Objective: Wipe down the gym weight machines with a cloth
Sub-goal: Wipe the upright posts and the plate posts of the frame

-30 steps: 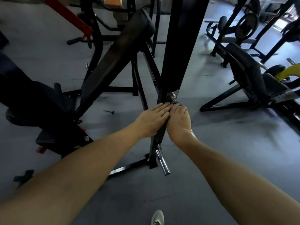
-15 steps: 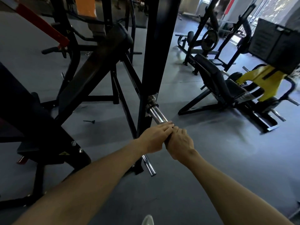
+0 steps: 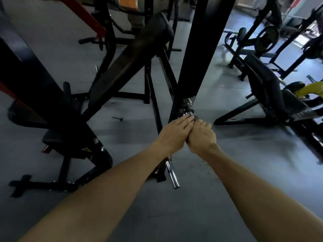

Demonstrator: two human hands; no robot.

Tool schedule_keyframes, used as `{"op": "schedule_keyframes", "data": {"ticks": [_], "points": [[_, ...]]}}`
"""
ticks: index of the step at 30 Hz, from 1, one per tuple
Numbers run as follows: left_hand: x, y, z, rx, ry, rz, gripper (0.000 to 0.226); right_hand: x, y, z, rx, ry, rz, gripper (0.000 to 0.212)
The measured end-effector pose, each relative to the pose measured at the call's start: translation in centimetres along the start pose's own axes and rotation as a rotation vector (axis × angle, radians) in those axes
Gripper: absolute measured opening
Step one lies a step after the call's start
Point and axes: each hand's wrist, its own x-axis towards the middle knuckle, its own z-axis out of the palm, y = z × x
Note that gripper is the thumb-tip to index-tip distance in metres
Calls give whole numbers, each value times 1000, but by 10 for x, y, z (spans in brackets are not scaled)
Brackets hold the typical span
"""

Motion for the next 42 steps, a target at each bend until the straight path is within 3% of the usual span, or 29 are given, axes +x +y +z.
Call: {"op": "schedule_keyframes", "data": {"ticks": [3, 6, 10, 12, 14, 17, 24, 28, 31, 35, 37, 38, 40, 42], "points": [[7, -3, -8, -16, -19, -293, 64, 25, -6, -12, 78, -24, 30, 76], [20, 2, -16, -331, -24, -615, 39, 39, -8, -19, 198, -50, 82, 87], [12, 10, -8, -810, -24, -779, 74, 41, -9, -16, 134, -28, 81, 81], [6, 20, -8, -1109, 60, -896, 72, 35, -10, -14, 109, -35, 98, 78], [3, 32, -10, -1366, 106, -1035, 55, 23, -9, -10, 52, -48, 86, 72], [-3, 46, -11, -1548, 138, -1190, 14, 7, -11, 4, -36, -74, 89, 66], [-30, 59, -10, -1770, 37, -1262, 15, -47, -25, 9, 2, -41, 195, 84], [-54, 49, -15, -1830, 60, -1254, 35, -73, -51, 6, 4, -23, 218, 74], [-70, 31, -19, -1773, 117, -1252, 32, -82, -76, 13, 112, -10, 127, 62], [-97, -2, -12, -1409, 83, -1258, 15, -73, -105, 47, 491, -40, 21, 61], [-111, -17, -5, -1230, 22, -1213, 18, -60, -117, 74, 961, -149, 31, 56], [-118, -26, 0, -1165, -2, -1192, 18, -54, -124, 88, 1217, -229, 59, 61], [-129, -45, 15, -1075, -8, -1157, 18, -41, -135, 111, 1609, -350, 159, 90], [-136, -60, 36, -989, 0, -1116, 22, -21, -142, 146, 1885, -389, 243, 95]]}}
